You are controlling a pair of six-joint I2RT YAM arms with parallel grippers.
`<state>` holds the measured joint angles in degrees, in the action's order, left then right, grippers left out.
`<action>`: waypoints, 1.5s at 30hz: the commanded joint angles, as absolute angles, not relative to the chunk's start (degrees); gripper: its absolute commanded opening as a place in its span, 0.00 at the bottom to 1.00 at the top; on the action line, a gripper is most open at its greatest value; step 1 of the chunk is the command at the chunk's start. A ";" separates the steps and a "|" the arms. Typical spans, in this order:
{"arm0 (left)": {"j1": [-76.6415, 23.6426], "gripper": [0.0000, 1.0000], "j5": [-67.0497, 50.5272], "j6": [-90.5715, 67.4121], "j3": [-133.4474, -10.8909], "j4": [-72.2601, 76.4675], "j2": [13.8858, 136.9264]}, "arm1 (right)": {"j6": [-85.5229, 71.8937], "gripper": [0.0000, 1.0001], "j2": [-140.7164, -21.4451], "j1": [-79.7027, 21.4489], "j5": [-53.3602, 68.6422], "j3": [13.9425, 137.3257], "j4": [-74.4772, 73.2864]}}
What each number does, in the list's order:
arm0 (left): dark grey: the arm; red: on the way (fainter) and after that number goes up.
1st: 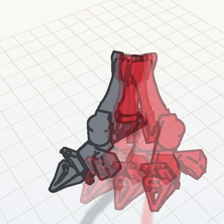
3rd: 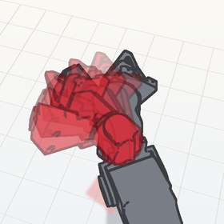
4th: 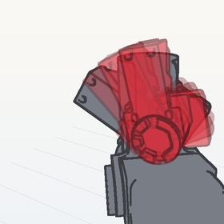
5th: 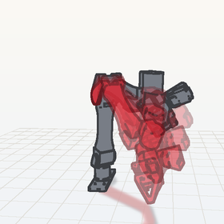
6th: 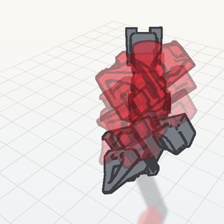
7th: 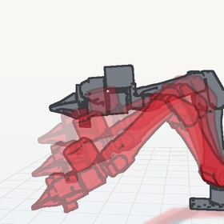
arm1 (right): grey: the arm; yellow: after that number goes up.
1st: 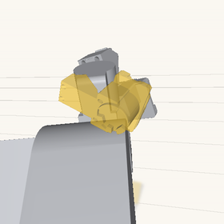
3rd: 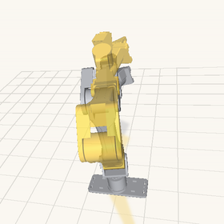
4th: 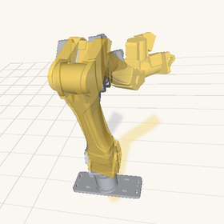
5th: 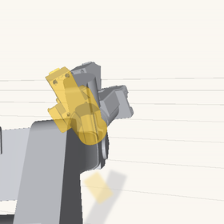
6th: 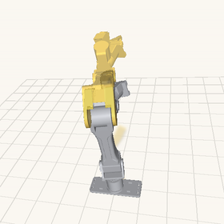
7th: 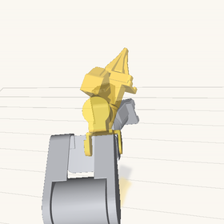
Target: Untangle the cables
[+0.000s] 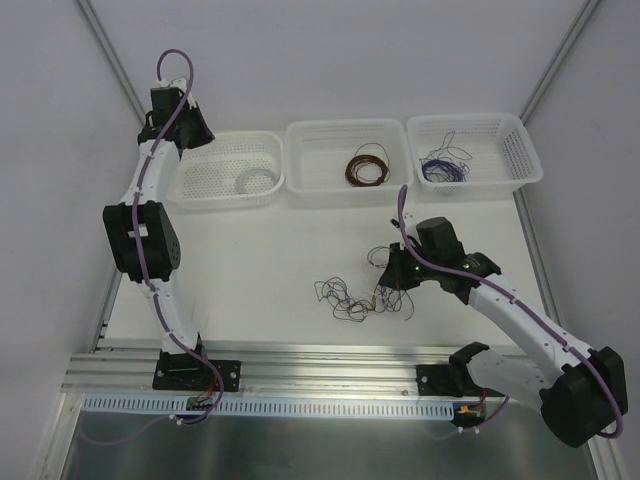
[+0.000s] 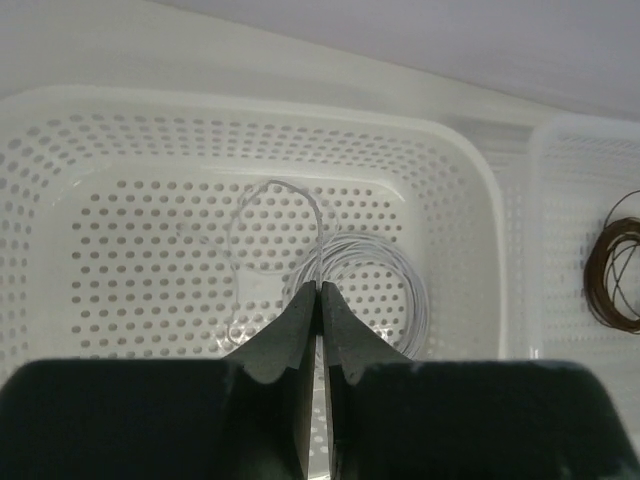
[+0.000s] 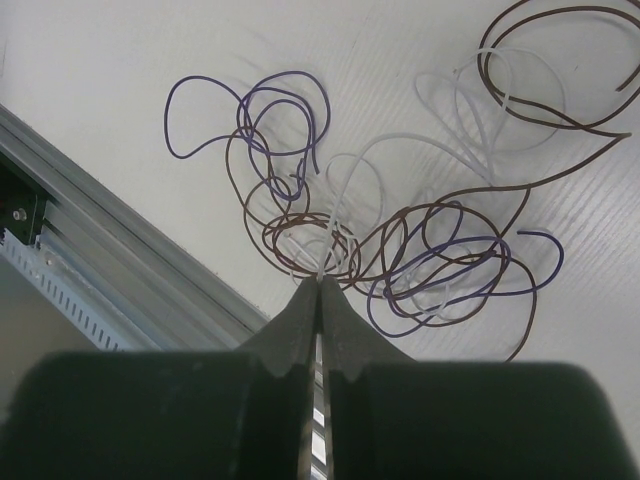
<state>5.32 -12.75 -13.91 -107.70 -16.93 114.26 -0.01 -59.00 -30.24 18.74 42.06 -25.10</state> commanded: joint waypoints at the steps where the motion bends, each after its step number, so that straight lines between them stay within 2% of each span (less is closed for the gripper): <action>1: 5.45 0.05 -8.98 -10.55 -105.92 -13.36 113.03 | -0.88 0.02 -59.15 -30.59 18.72 43.33 -24.70; 2: 5.54 0.09 -7.92 -10.55 -104.08 -13.45 112.59 | -0.79 0.02 -59.24 -30.67 18.29 43.59 -24.87; 4: 5.54 0.26 -5.54 -10.46 -102.14 -13.45 110.14 | -0.35 0.02 -59.15 -30.67 18.02 44.55 -25.49; 5: 5.54 0.36 -5.54 -10.37 -100.04 -13.36 109.17 | -0.26 0.02 -59.15 -30.67 17.84 45.00 -25.66; 6: 5.45 0.51 -6.06 -10.37 -98.89 -13.36 106.64 | -0.26 0.02 -59.06 -30.76 17.58 45.35 -26.10; 9: 4.92 0.66 -8.61 -9.93 -93.79 -13.45 99.97 | -0.26 0.01 -58.89 -31.02 16.97 47.54 -27.07; 10: 4.05 0.77 -9.14 -9.58 -92.21 -13.53 98.10 | 1.13 0.01 -58.80 -31.11 16.70 48.07 -27.24; 13: 0.46 0.94 -10.01 -8.62 -85.45 -13.54 90.11 | 1.76 0.01 -58.80 -31.46 16.61 50.44 -28.12; 15: -2.09 0.99 -10.37 -8.09 -80.00 -13.53 83.63 | 2.37 0.01 -58.97 -31.73 17.22 52.81 -28.47; 21: -15.17 0.99 -12.21 -9.83 -67.95 -13.53 69.11 | 3.78 0.01 -60.20 -33.22 20.38 58.79 -28.39; 29: -31.01 0.97 -18.10 -7.48 -61.79 -13.36 60.56 | 8.78 0.01 -63.37 -37.61 27.50 65.56 -28.21; 33: -36.90 0.92 -20.47 -3.62 -59.95 -11.70 60.12 | 10.72 0.01 -63.81 -39.72 30.23 66.44 -28.21; 37: -41.56 0.82 -24.77 -0.53 -58.71 -10.29 61.17 | 12.13 0.01 -63.63 -40.95 32.69 66.27 -28.39; 45: -45.61 0.68 -29.97 6.50 -58.80 -9.32 65.03 | 13.71 0.01 -62.84 -42.10 34.63 65.92 -29.44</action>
<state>-44.49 -25.58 2.22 -58.59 -12.19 63.61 11.51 -63.92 -41.76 31.64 63.72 -29.41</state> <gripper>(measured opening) 0.693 0.018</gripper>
